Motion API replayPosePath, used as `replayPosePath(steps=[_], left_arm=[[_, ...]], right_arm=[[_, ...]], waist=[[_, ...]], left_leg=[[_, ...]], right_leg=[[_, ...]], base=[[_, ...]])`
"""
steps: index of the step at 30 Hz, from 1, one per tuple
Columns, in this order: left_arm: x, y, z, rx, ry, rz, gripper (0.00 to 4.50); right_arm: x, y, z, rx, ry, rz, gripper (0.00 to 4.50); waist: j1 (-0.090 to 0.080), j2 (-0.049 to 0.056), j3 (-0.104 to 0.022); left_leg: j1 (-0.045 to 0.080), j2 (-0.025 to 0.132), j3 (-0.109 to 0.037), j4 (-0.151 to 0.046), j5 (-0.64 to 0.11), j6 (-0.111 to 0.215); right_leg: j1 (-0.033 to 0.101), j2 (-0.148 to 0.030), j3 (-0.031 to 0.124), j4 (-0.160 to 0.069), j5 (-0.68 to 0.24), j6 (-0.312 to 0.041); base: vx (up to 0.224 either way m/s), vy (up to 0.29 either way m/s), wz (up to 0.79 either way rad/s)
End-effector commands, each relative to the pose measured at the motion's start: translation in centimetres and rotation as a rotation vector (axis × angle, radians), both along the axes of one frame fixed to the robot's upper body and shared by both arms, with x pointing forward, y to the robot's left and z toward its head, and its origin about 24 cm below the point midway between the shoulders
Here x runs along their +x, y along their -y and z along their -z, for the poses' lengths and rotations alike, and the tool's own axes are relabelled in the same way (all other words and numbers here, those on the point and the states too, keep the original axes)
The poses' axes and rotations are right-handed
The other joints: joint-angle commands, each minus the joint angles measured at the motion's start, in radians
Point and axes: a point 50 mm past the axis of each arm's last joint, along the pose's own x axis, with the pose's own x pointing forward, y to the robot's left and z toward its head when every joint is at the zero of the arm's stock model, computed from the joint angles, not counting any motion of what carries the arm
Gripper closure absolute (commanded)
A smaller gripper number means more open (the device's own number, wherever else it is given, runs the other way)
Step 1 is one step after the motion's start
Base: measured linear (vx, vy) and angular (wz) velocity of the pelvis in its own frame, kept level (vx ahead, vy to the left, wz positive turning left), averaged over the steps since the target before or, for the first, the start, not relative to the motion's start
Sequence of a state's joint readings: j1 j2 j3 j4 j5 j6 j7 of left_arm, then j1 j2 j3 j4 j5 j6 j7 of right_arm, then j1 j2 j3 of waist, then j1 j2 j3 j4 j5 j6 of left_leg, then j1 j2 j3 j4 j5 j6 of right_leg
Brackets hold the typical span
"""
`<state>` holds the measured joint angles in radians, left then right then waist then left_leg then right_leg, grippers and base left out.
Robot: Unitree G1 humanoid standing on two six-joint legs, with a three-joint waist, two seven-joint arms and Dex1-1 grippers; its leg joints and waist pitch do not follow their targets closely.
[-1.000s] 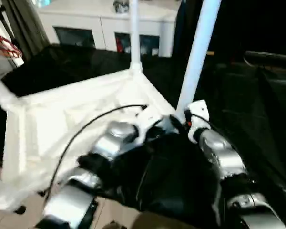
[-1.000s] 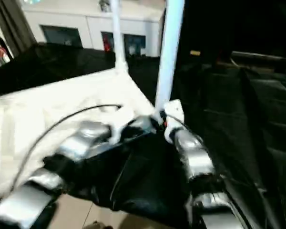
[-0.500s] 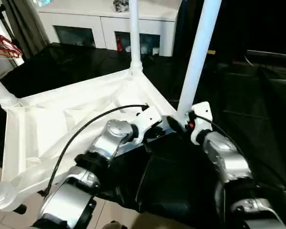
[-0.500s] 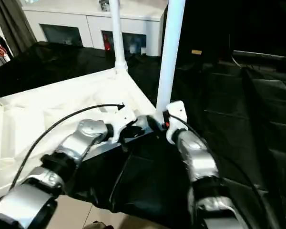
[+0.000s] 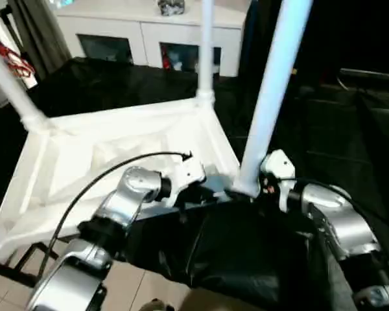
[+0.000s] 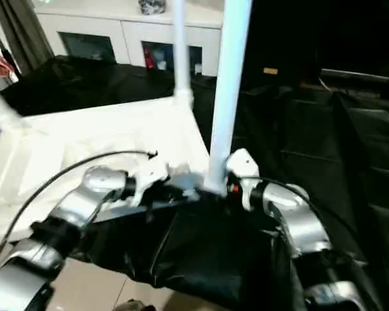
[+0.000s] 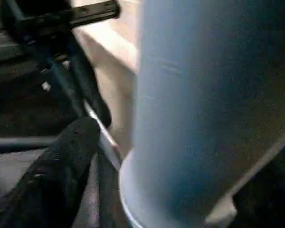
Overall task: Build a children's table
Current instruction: Rotate leg to tighten
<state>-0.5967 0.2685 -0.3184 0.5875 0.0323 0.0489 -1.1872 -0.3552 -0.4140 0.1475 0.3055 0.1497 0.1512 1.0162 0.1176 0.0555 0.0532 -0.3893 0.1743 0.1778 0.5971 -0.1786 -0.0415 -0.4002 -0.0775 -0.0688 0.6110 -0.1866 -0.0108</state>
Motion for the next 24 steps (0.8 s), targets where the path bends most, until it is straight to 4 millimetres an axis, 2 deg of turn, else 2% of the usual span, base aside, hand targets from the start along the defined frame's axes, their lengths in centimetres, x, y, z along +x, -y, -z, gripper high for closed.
replayPosePath(steps=[1, 4, 5, 6, 7, 8, 10, 13, 20, 24], left_arm=[[-0.1, 0.6, -2.0, -0.072, 0.055, 0.076, 4.5], [-0.1, 0.2, -2.0, -0.066, 0.056, 0.078, 4.5], [-0.1, 0.0, -1.9, -0.062, 0.052, 0.08, 4.5], [-0.2, -0.1, -1.9, -0.058, 0.051, 0.079, 4.5], [-0.2, -0.1, -1.9, -0.058, 0.051, 0.079, 4.5], [-0.3, -0.4, -1.9, -0.052, 0.038, 0.087, 4.5], [-0.4, -0.6, -2.0, -0.05, 0.028, 0.097, 4.5], [-0.7, -0.8, -2.0, -0.043, 0.004, 0.12, 4.5], [-0.8, -0.9, -1.9, -0.037, -0.005, 0.124, 4.5], [-0.3, -0.6, -1.9, -0.04, 0.025, 0.057, 4.5]], right_arm=[[-0.3, -0.3, -0.4, 0.003, -0.01, -0.061, 0.63], [-0.4, -0.3, -0.4, -0.011, -0.015, -0.081, 0.87], [-0.5, -0.3, -0.3, -0.02, -0.015, -0.091, 0.92], [-0.5, -0.2, -0.3, -0.025, -0.016, -0.097, 1.19], [-0.5, -0.2, -0.3, -0.025, -0.016, -0.097, 1.19], [-0.6, -0.2, -0.3, -0.03, -0.02, -0.109, 1.29], [-0.6, -0.2, -0.4, -0.028, -0.022, -0.117, 1.38], [-0.7, -0.4, -0.4, -0.024, -0.023, -0.138, 1.73], [-1.0, -0.6, -0.2, -0.028, -0.034, -0.159, 1.86], [-1.1, -0.9, 0.3, -0.018, -0.033, -0.126, 1.86]], waist=[[0.0, -0.015, -0.068], [-0.001, -0.015, -0.068], [-0.001, -0.019, -0.069], [0.0, -0.02, -0.069], [0.0, -0.019, -0.068], [0.0, -0.025, -0.068], [0.001, -0.022, -0.069], [-0.001, -0.022, -0.068], [0.0, -0.021, -0.069], [-0.001, -0.022, -0.069]], left_leg=[[0.017, 0.063, -0.02, -0.069, -0.193, 0.082], [0.018, 0.063, -0.02, -0.07, -0.191, 0.075], [0.018, 0.062, -0.019, -0.07, -0.189, 0.075], [0.018, 0.061, -0.019, -0.069, -0.186, 0.076], [0.016, 0.061, -0.019, -0.068, -0.184, 0.077], [0.017, 0.061, -0.018, -0.068, -0.182, 0.078], [0.017, 0.063, -0.019, -0.068, -0.174, 0.079], [0.016, 0.061, -0.018, -0.068, -0.171, 0.083], [0.017, 0.061, -0.019, -0.067, -0.171, 0.076], [0.016, 0.061, -0.019, -0.066, -0.161, 0.081]], right_leg=[[0.047, -0.081, 0.048, -0.074, -0.196, -0.23], [0.046, -0.08, 0.048, -0.074, -0.199, -0.229], [0.046, -0.08, 0.048, -0.074, -0.197, -0.229], [0.046, -0.081, 0.048, -0.074, -0.197, -0.229], [0.047, -0.081, 0.049, -0.074, -0.205, -0.227], [0.047, -0.082, 0.048, -0.075, -0.208, -0.225], [0.046, -0.082, 0.048, -0.072, -0.204, -0.226], [0.045, -0.08, 0.047, -0.071, -0.203, -0.227], [0.046, -0.08, 0.048, -0.072, -0.206, -0.225], [0.046, -0.079, 0.048, -0.07, -0.185, -0.229]], base=[[0.0, 0.0, 0.0], [0.0, 0.0, 0.0], [0.0, 0.0, 0.0], [0.0, 0.0, 0.0], [0.0, 0.0, 0.0], [0.0, 0.0, 0.0], [0.0, 0.0, 0.0], [0.0, 0.0, 0.0], [0.0, 0.0, 0.0], [0.0, 0.0, 0.0]])
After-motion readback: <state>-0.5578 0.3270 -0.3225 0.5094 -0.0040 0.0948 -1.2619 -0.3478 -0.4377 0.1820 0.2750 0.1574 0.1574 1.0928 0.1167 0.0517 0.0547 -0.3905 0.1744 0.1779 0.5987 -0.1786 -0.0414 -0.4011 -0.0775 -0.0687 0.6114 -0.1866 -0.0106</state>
